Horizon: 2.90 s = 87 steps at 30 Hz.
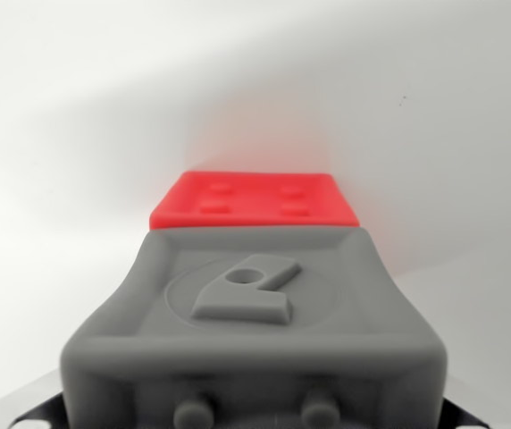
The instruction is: Destack cube
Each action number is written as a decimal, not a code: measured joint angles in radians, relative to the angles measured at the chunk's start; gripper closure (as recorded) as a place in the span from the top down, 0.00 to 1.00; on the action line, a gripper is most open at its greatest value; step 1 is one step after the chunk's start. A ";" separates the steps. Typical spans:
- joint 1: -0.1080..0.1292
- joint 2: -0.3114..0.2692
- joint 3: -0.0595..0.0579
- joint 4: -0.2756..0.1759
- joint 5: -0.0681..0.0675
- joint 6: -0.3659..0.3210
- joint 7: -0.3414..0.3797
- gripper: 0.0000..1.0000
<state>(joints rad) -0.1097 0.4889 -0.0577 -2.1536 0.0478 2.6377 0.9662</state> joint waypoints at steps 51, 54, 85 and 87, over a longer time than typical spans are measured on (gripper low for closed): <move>0.018 -0.197 -0.007 -0.024 -0.013 -0.170 0.008 0.00; 0.027 -0.197 -0.005 -0.033 -0.014 -0.164 0.010 0.00; 0.116 -0.220 0.003 -0.118 -0.018 -0.103 0.019 0.00; 0.122 -0.221 0.004 -0.123 -0.018 -0.099 0.020 0.00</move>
<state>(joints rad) 0.0125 0.2681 -0.0540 -2.2767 0.0298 2.5390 0.9860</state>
